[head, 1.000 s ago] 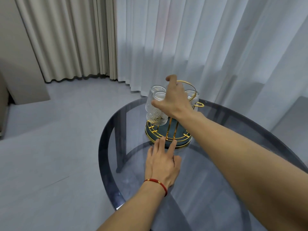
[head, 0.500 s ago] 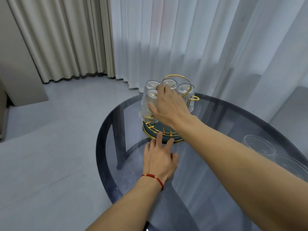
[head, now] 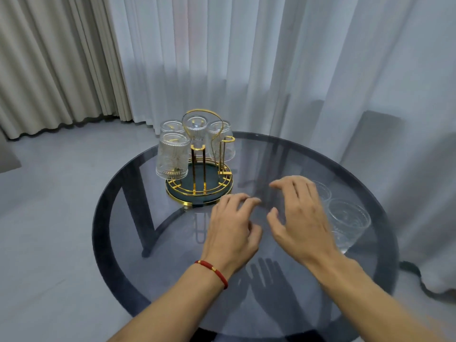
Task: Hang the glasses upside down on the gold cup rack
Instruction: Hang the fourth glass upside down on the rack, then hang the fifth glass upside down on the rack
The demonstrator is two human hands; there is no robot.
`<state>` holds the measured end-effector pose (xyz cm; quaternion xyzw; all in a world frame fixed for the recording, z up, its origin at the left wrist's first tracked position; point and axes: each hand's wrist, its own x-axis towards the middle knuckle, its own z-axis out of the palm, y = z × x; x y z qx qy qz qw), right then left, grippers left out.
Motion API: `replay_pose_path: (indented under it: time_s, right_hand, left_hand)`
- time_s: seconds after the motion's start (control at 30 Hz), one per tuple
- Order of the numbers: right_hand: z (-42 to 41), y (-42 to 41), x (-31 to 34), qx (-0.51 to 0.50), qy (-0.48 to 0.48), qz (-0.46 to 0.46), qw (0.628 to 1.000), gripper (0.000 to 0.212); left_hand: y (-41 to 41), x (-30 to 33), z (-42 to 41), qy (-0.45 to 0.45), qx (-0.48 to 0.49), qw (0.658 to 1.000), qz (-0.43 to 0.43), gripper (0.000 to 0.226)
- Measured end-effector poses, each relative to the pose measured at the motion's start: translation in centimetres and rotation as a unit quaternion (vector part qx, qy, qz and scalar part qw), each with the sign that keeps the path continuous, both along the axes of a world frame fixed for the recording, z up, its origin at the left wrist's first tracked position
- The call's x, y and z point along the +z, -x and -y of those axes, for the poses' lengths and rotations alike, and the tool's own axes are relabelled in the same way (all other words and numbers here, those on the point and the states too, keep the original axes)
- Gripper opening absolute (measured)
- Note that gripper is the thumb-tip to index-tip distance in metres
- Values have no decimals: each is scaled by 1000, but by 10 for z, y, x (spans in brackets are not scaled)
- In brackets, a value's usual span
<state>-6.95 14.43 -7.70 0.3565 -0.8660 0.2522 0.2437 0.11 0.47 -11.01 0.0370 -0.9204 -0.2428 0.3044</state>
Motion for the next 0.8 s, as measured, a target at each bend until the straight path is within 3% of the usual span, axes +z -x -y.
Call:
replay_pose_path:
  time_s: [0.1, 0.17, 0.23, 0.3, 0.37, 0.5, 0.6, 0.7, 0.8]
  right_hand:
    - [-46, 9, 2, -89, 18, 10, 996, 47]
    - [-68, 15, 4, -160, 47, 57, 984, 71]
    - [-86, 17, -1, -184, 110, 192, 958, 105]
    - [-98, 20, -11, -181, 181, 316, 914, 124]
    - [-107, 24, -22, -174, 209, 366, 890, 122]
    - [-118, 36, -38, -137, 246, 410, 867, 92]
    - [-125, 42, -38, -102, 263, 427, 859, 92]
    - [-130, 40, -29, -89, 288, 380, 874, 76]
    - [-133, 34, -14, -38, 260, 283, 922, 69]
  left_hand:
    - [-5, 6, -17, 4, -27, 1000, -5, 43]
    - [-8, 10, -25, -13, -33, 999, -3, 43]
    - [-10, 14, -32, -47, -31, 998, -4, 41]
    - [-12, 17, -40, -102, -23, 994, -6, 38]
    - [-13, 18, -48, -143, -18, 990, -7, 34]
    - [-11, 17, -62, -172, -28, 985, 9, 30]
    - [-8, 17, -66, -195, -35, 980, 15, 28]
    - [-5, 18, -68, -245, -46, 968, 33, 26]
    - [-1, 21, -68, -319, -76, 942, 73, 31]
